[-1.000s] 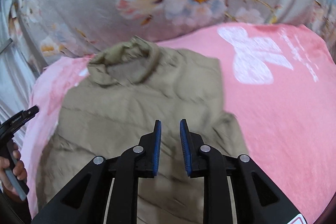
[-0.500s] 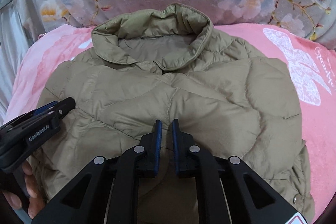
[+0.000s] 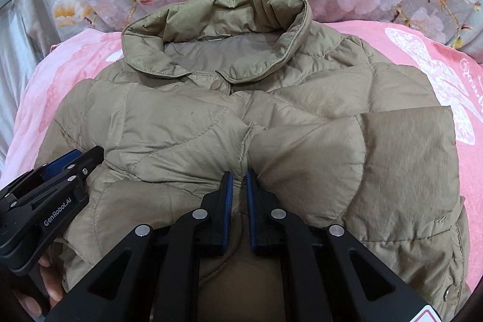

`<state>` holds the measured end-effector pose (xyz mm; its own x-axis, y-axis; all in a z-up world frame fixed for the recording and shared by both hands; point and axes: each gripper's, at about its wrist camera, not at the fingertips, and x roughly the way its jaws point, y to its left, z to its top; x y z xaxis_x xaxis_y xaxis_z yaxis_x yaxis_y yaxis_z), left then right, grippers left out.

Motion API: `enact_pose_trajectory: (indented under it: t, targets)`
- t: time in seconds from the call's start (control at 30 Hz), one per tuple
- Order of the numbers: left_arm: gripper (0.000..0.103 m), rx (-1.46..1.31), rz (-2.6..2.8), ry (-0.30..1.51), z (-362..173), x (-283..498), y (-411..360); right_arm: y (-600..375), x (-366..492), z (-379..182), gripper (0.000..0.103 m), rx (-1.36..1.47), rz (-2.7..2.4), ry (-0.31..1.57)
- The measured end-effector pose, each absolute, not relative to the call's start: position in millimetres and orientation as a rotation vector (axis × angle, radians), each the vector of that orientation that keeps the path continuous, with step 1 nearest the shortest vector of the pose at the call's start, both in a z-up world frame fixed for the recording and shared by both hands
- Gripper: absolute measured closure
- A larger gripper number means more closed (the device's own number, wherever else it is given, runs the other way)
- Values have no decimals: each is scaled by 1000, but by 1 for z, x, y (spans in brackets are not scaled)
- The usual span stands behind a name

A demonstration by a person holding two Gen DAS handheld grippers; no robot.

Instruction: Fold large clothes

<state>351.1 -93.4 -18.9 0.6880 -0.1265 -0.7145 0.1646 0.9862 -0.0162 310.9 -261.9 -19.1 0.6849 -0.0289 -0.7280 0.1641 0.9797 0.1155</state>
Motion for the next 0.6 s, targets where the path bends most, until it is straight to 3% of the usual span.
enact_pose_trajectory:
  t: [0.6]
  targets:
    - [65,110,-128,794,-22,351,-102,-264,311,-22,98,186,-107,806]
